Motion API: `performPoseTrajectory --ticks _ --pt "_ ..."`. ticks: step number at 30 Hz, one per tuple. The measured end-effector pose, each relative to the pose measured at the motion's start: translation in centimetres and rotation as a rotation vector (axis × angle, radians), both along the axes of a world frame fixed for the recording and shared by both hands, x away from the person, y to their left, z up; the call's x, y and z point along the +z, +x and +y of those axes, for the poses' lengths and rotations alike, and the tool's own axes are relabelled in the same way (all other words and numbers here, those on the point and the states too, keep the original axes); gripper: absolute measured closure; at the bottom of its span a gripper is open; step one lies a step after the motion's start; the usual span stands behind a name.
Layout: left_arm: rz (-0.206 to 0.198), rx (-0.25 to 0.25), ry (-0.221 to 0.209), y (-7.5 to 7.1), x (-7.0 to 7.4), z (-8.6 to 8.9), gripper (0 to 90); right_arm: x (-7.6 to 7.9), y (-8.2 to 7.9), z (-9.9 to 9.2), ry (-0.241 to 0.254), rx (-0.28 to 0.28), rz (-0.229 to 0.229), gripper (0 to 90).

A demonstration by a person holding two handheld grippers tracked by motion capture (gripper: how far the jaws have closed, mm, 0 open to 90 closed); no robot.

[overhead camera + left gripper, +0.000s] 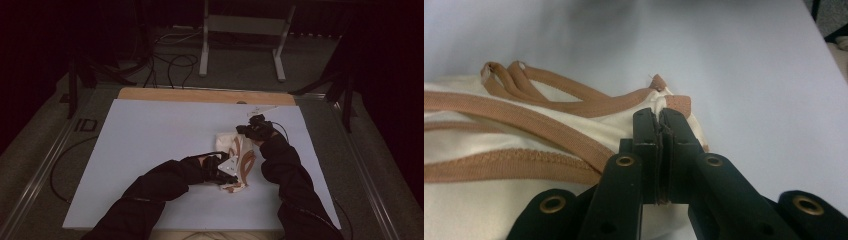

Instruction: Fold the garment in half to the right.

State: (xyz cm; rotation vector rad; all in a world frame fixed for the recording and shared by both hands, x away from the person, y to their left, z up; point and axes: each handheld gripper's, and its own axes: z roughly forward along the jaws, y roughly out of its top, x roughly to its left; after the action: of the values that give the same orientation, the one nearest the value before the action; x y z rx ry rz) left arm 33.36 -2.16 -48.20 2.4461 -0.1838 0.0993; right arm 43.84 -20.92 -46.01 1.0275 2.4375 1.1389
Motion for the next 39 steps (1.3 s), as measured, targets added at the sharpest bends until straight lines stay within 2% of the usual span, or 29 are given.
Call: performPoseTrajectory --ticks 2,8,22,29,39 --pt "-0.001 0.001 0.011 -0.1 -0.2 -0.2 87.5 -0.3 0.0 -0.1 -0.006 0.001 0.002 87.1" --pt "0.012 0.009 0.0 -0.1 -0.4 -0.7 87.4 -0.9 0.1 -0.7 -0.003 -0.007 0.016 87.0" --pt "0.021 0.026 -0.006 0.0 -0.4 -1.8 87.3 -1.8 0.4 -2.8 0.029 -0.037 0.031 86.9" --pt "0.027 0.032 -0.002 -0.2 -0.7 -2.6 87.0 -3.2 0.7 -3.1 0.016 -0.058 0.047 86.9" --pt "0.052 0.047 -0.003 -0.2 -1.6 -2.4 85.8 -5.0 0.7 -3.3 0.014 -0.07 0.088 86.5"
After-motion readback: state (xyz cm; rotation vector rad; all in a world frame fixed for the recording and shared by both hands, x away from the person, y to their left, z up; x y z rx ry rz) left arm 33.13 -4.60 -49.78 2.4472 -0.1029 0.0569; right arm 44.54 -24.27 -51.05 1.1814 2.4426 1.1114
